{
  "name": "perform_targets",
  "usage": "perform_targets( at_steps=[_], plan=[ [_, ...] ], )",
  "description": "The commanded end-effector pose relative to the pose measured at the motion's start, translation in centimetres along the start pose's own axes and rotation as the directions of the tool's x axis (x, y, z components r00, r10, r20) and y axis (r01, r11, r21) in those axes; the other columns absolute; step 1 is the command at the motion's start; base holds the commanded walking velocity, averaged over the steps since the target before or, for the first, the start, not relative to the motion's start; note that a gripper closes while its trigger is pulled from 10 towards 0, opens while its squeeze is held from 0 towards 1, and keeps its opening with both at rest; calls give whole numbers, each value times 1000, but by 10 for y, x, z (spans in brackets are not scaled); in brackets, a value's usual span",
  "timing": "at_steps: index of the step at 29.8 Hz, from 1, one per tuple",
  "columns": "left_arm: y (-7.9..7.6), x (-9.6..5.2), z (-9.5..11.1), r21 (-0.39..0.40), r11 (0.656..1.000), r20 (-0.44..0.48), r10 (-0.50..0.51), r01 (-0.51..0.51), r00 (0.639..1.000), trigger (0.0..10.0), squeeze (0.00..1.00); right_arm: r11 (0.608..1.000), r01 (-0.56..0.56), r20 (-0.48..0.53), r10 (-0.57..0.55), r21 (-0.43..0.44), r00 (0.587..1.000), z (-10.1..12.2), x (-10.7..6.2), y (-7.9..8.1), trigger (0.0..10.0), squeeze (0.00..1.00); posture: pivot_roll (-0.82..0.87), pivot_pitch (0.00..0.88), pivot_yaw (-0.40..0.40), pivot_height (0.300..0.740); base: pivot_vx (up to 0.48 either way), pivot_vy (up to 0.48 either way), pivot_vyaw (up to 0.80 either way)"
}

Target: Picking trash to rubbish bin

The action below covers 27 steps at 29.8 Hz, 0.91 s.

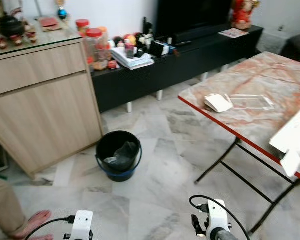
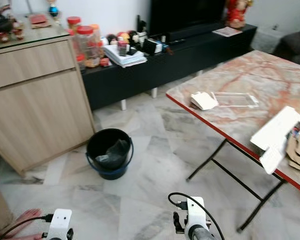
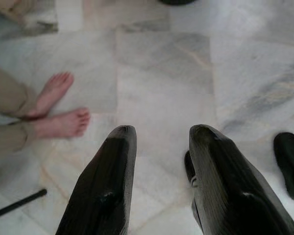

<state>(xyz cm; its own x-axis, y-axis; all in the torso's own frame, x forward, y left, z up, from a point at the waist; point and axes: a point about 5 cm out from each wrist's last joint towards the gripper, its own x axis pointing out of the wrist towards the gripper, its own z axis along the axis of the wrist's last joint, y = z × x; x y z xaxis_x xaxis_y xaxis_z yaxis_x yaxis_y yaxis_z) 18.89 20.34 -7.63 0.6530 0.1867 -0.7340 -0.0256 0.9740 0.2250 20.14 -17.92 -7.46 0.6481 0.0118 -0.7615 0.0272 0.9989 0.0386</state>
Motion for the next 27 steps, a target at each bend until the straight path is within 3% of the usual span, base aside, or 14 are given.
perform_targets(
  at_steps=[1,11,17,25,27],
  plan=[
    [-3,0,-2,26,999,-15,-18,18,1000,10000,0,1000,6,-13,-6,6,1000,-2,0,1,10000,0,-4,0,-29,740,0,0,-719],
    [-3,0,-3,107,994,-48,-1,6,999,10000,0,1000,13,-4,-13,13,1000,5,2,0,10000,0,4,0,-44,740,0,-39,-721],
    [-4,-1,-7,73,997,-63,2,2,998,10000,0,1000,12,-7,-12,11,1000,4,1,1,10000,0,9,0,-50,740,0,-66,-729],
    [-6,-1,-7,95,995,-67,-13,20,998,10000,0,1000,7,-14,-7,15,1000,2,1,2,10000,0,10,0,-46,740,0,0,-713],
    [-6,-1,-7,131,991,-67,-13,21,998,10000,0,1000,6,-15,-5,17,1000,2,1,3,10000,0,7,0,-42,740,0,0,-731]
  ],
)
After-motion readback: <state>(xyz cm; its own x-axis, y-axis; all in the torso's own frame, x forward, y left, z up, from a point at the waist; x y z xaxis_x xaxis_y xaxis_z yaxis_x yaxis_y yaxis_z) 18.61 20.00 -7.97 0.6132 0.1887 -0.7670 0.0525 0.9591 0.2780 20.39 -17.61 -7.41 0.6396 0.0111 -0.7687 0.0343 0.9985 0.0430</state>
